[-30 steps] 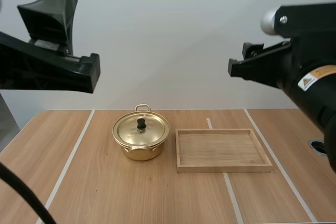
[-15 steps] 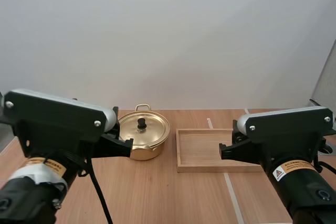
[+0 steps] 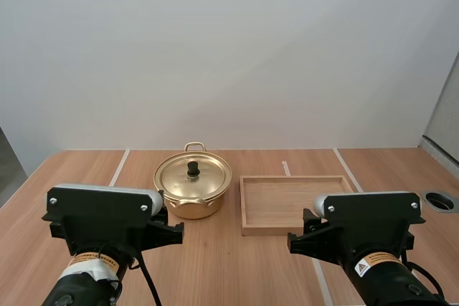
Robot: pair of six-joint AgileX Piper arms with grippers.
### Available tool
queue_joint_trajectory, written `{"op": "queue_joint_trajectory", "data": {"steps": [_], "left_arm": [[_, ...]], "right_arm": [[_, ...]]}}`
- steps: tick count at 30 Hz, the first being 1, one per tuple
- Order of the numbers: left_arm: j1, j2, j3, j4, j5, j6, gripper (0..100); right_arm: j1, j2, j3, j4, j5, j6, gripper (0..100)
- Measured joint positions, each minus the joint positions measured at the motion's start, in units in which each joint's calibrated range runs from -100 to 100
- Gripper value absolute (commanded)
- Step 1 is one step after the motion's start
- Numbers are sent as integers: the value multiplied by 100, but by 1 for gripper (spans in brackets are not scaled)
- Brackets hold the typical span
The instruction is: Open the pot, put the pineapple inside, and close it
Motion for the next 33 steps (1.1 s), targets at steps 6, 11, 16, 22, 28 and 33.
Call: {"op": "queue_joint_trajectory", "data": {"steps": [6,11,16,22,28,33], "left_arm": [[89,0,10,0,504,-146,100],[89,0,10,0,558,-163,100],[89,0,10,0,530,178,100],[89,0,10,0,295,503,100],[89,0,10,11,295,575,100],[89,0,10,11,295,589,23]], "right_arm": [[0,0,0,-329,0,0,100],[0,0,0,-633,14,0,100],[0,0,0,-691,14,0,100],[0,0,0,-554,-2,0,100],[0,0,0,-343,33,0,100],[0,0,0,-305,69,0,0]]}}
